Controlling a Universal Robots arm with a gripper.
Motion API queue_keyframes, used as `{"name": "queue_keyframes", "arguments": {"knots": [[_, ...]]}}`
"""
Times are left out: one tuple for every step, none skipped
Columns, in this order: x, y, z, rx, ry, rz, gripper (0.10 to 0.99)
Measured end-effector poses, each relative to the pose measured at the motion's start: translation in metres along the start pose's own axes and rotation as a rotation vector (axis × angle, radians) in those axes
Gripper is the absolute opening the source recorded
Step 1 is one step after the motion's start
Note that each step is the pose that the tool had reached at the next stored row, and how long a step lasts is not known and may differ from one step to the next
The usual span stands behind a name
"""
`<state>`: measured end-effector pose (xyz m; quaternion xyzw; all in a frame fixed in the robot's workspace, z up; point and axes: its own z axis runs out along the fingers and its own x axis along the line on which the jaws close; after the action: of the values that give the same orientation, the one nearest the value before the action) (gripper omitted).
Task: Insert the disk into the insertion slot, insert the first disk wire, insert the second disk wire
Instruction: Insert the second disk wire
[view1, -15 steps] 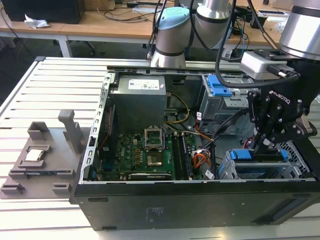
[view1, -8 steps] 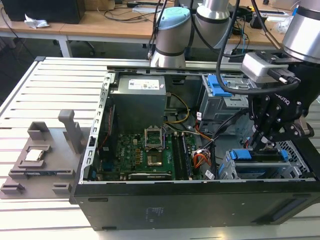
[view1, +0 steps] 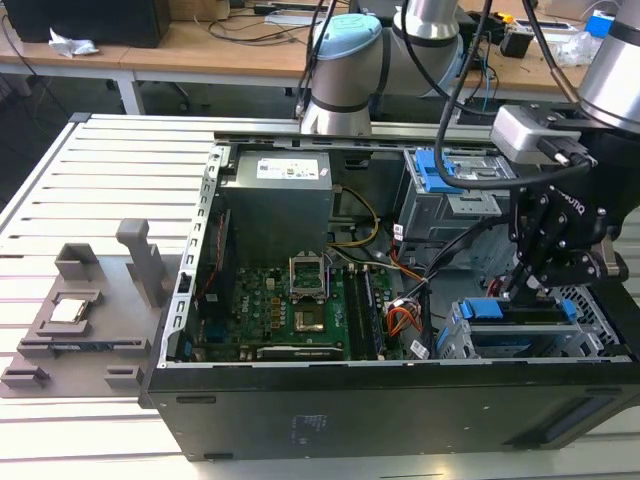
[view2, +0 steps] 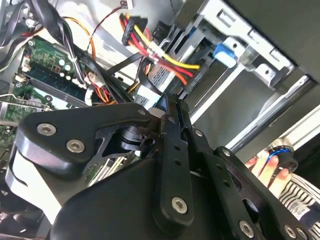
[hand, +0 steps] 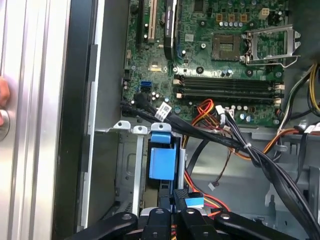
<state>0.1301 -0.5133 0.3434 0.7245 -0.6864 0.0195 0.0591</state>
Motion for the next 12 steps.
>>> {"name": "queue_keyframes", "arguments": {"knots": [[0.0004,-0.001,0.0002,-0.001,-0.003,0.002,0.149],[0.0007,-0.0011,0.0004,-0.001,-0.0053,0.002,0.149],[0.0011,-0.0014,0.0006,-0.001,-0.0073,0.003,0.149],[0.0028,-0.0022,0.0011,-0.002,-0.0096,0.003,0.149],[0.0046,-0.0027,0.0014,-0.002,-0.0107,0.003,0.149],[0.0054,-0.0031,0.0017,-0.002,-0.0117,0.003,0.149],[0.0057,-0.0036,0.0018,-0.003,-0.0129,0.003,0.149],[0.0056,-0.0038,0.002,-0.003,-0.0134,0.003,0.149],[0.0055,-0.004,0.0021,-0.003,-0.0146,0.003,0.149],[0.0052,-0.0041,0.0022,-0.002,-0.0165,0.002,0.149],[0.005,-0.0041,0.0021,-0.002,-0.0179,0.002,0.149],[0.005,-0.0041,0.0021,-0.002,-0.0179,0.002,0.149]]}}
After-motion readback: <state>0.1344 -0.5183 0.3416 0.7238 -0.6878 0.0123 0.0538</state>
